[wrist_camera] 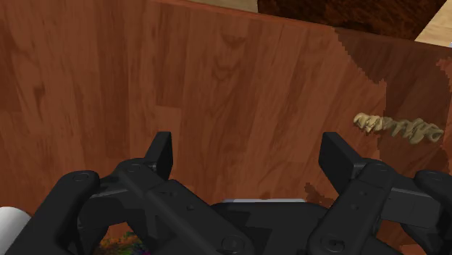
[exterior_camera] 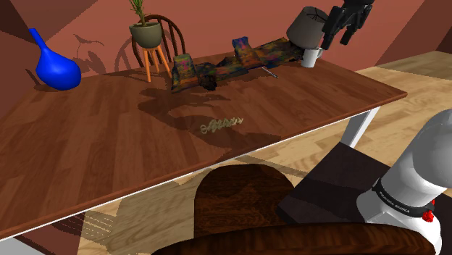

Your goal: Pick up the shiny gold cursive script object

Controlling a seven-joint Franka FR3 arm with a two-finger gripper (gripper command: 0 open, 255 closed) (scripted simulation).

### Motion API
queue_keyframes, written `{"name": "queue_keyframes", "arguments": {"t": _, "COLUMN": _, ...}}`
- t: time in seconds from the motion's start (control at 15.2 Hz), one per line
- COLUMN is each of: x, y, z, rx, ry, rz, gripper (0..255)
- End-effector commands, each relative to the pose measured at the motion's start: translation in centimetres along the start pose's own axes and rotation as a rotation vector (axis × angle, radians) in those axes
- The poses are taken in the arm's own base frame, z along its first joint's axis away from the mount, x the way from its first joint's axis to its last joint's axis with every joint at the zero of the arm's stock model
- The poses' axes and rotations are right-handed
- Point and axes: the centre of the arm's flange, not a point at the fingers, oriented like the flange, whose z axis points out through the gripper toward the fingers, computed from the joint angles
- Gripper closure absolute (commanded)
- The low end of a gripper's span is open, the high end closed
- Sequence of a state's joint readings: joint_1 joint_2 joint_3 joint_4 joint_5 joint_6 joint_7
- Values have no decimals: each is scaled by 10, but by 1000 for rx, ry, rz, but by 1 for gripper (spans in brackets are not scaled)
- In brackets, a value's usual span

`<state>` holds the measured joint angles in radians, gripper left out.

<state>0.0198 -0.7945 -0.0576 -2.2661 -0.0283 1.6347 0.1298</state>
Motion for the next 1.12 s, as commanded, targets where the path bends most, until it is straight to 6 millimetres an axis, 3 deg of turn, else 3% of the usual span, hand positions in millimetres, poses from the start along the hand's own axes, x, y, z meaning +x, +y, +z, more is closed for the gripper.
{"name": "queue_keyframes", "arguments": {"t": 0.0, "x": 0, "y": 0, "z": 0, "rx": 0, "ry": 0, "rz": 0, "gripper": 0}}
{"name": "queue_keyframes", "arguments": {"t": 0.53, "x": 49, "y": -88, "z": 52, "rx": -58, "ry": -18, "rz": -131, "gripper": 0}}
{"name": "queue_keyframes", "arguments": {"t": 1.06, "x": 86, "y": -179, "z": 110, "rx": -115, "ry": -36, "rz": -261, "gripper": 0}}
